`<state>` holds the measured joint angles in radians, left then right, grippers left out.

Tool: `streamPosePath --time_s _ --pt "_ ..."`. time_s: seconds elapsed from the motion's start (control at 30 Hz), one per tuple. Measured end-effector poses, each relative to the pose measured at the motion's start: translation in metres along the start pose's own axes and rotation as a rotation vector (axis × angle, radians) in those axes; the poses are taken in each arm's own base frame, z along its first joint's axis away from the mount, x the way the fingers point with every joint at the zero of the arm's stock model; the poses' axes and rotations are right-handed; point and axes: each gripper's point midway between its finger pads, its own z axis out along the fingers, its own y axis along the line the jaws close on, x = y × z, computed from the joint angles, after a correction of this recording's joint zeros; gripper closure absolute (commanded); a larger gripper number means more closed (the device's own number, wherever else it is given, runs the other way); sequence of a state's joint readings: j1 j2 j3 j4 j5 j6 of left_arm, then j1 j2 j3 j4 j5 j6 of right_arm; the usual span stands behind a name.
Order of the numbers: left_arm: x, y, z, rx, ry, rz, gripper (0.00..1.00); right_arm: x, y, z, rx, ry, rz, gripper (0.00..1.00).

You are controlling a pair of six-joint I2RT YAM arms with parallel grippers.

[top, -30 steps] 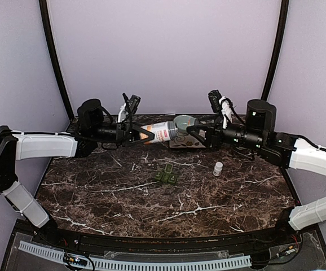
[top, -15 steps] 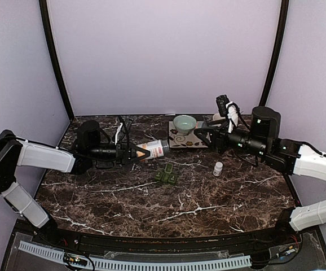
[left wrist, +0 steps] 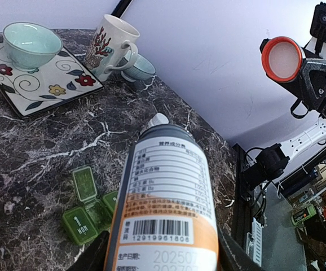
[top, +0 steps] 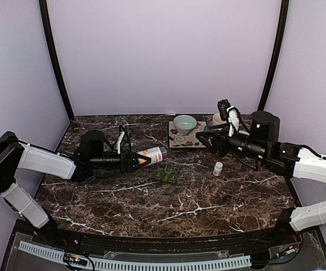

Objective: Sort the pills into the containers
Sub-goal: Pour the pill into the compartment of the pill container.

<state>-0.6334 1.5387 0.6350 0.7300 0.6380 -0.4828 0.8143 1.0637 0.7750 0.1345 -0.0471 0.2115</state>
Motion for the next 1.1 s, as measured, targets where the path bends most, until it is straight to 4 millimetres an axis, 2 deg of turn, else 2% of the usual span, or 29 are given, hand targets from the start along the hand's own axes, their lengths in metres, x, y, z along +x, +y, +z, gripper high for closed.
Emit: streamPosePath --time_s 0.5,1.1 --pt "0.025 0.012 0.004 -0.054 0.039 -0.002 1.00 0.009 -0.002 -0.003 0.007 0.013 0.011 0.93" --pt "0.055 0.023 0.009 -0.104 0.138 0.024 1.00 0.011 -0.004 -0.005 0.013 0.012 0.011 0.93"
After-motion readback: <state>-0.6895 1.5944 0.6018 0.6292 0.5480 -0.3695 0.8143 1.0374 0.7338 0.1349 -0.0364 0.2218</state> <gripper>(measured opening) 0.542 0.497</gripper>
